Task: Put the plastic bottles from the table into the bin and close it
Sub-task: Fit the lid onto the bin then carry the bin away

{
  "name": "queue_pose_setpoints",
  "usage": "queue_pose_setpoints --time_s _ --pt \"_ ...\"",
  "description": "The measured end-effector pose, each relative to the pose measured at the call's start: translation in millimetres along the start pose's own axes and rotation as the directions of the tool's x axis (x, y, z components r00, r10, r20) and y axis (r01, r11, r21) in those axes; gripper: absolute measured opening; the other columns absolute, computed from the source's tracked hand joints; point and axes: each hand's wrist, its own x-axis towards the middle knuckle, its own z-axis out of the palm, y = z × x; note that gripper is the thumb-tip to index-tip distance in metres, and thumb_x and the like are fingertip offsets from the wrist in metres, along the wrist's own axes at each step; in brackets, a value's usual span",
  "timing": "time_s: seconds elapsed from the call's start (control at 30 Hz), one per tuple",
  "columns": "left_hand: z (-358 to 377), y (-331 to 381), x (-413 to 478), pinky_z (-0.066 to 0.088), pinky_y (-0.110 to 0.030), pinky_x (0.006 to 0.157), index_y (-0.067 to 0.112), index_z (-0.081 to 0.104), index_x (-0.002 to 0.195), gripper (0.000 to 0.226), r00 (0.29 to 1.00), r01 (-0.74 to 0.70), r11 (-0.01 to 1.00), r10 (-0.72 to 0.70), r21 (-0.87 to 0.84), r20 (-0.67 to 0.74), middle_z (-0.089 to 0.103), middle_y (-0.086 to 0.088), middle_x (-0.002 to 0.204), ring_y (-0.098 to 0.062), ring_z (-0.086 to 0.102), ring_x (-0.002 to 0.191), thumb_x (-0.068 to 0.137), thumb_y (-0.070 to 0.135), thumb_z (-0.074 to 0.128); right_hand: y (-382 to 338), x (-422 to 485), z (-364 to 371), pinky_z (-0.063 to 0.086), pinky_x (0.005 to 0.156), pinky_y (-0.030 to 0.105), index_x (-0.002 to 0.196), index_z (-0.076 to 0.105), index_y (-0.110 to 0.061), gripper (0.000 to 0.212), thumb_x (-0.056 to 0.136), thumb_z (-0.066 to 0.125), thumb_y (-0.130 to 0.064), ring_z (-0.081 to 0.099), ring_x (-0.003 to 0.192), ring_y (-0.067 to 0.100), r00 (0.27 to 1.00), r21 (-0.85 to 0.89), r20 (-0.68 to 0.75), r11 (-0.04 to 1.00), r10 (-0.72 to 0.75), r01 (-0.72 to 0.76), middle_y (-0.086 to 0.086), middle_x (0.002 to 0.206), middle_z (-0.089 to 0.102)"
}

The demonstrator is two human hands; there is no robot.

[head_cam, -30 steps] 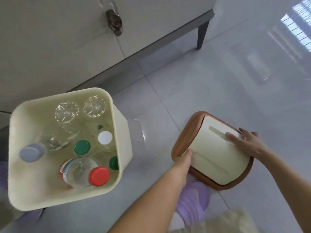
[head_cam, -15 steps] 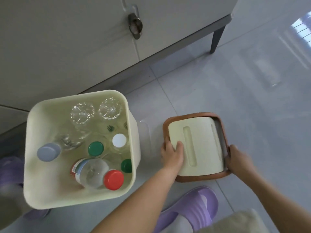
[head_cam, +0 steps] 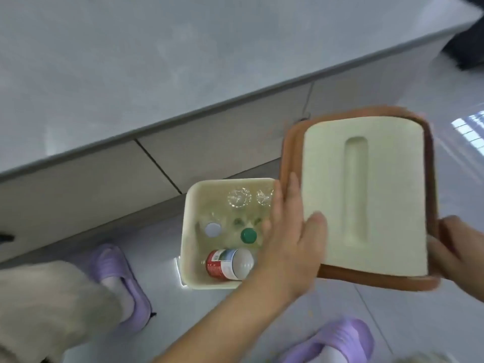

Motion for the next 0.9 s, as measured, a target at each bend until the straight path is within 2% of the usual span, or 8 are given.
queue_pose_setpoints --time_s 0.13,0.23,0.33,0.43,0.63,0.7,0.8,0.9 --pt "-91 -51 -28 0.01 -0.032 0.121 0.04 0.009 0.15 0.077 0.987 0.104 0.993 -0.109 -0.05 -0.12 0.013 0.022 0.157 0.0 0.008 0.146 0.075 0.034 0.029 -103 -19 36 0.039 0.058 0.035 0.078 0.038 -0.013 0.021 0.095 0.045 -0.025 0.054 0.065 0.03 0.953 -0.085 0.302 0.995 -0.02 0.047 0.007 0.07 0.06" --pt "-115 -97 -29 0.019 -0.029 0.113 0.039 0.016 0.149 0.081 0.972 0.181 0.982 -0.186 -0.044 -0.141 0.027 0.018 0.15 -0.012 0.016 0.146 0.07 0.028 0.029 -149 -24 81 0.049 0.062 0.033 0.09 0.039 -0.009 0.009 0.095 0.042 -0.016 0.063 0.07 0.03 0.907 -0.109 0.42 0.994 0.036 0.01 0.008 0.074 0.06" --pt "-124 -131 -26 0.032 -0.025 0.105 0.038 0.03 0.139 0.07 0.973 0.19 0.98 -0.197 -0.065 -0.121 0.039 0.005 0.148 -0.012 0.037 0.132 0.07 0.026 0.03 -162 -20 120 0.041 0.049 0.028 0.095 0.04 -0.008 0.013 0.098 0.032 -0.018 0.055 0.057 0.019 0.913 -0.094 0.397 0.994 0.094 -0.062 0.001 0.066 0.049" --pt "-125 -143 -18 0.032 -0.021 0.096 0.029 0.026 0.144 0.07 0.975 0.197 0.978 -0.203 -0.069 -0.089 0.044 0.006 0.138 -0.009 0.044 0.119 0.074 0.023 0.03 -167 -16 133 0.036 0.049 0.028 0.094 0.037 -0.01 0.017 0.1 0.028 -0.024 0.045 0.054 0.013 0.942 -0.028 0.32 0.995 0.097 -0.093 0.001 0.067 0.045" --pt "-126 -157 1 0.039 -0.032 0.101 0.036 0.031 0.143 0.062 0.978 0.203 0.979 -0.203 -0.01 -0.037 0.052 0.011 0.136 -0.013 0.049 0.12 0.081 0.031 0.03 -159 -14 130 0.044 0.064 0.035 0.096 0.038 -0.013 0.017 0.099 0.03 -0.027 0.054 0.07 0.025 0.947 -0.113 0.304 0.991 0.107 -0.075 0.004 0.077 0.052" --pt "-125 -157 0 0.039 -0.034 0.103 0.038 0.028 0.144 0.058 0.984 0.178 0.984 -0.178 0.025 -0.027 0.051 0.012 0.136 -0.014 0.049 0.122 0.086 0.032 0.029 -153 -16 128 0.05 0.073 0.038 0.107 0.043 -0.011 0.019 0.099 0.033 -0.024 0.057 0.081 0.028 0.947 -0.191 0.313 0.981 0.078 -0.018 0.008 0.093 0.056" --pt "-124 -164 2 0.029 -0.036 0.113 0.024 0.015 0.152 0.057 0.949 0.287 0.957 -0.29 -0.042 -0.122 0.036 0.003 0.153 -0.022 0.035 0.139 0.097 0.029 0.029 -151 -20 129 0.046 0.072 0.036 0.132 0.03 -0.018 0.035 0.1 0.027 -0.031 0.053 0.076 0.024 0.946 0.005 0.319 0.998 0.059 -0.063 0.008 0.098 0.057" --pt "-129 -175 6 0.039 -0.039 0.108 0.011 0.045 0.137 0.042 0.893 0.404 0.913 -0.408 -0.063 -0.187 0.051 -0.01 0.142 -0.029 0.048 0.128 0.098 0.02 0.032 -153 -17 130 0.045 0.077 0.033 0.145 0.012 -0.027 0.046 0.1 0.022 -0.034 0.051 0.08 0.022 0.93 0.089 0.367 0.994 0.021 -0.058 0.013 0.115 0.062"
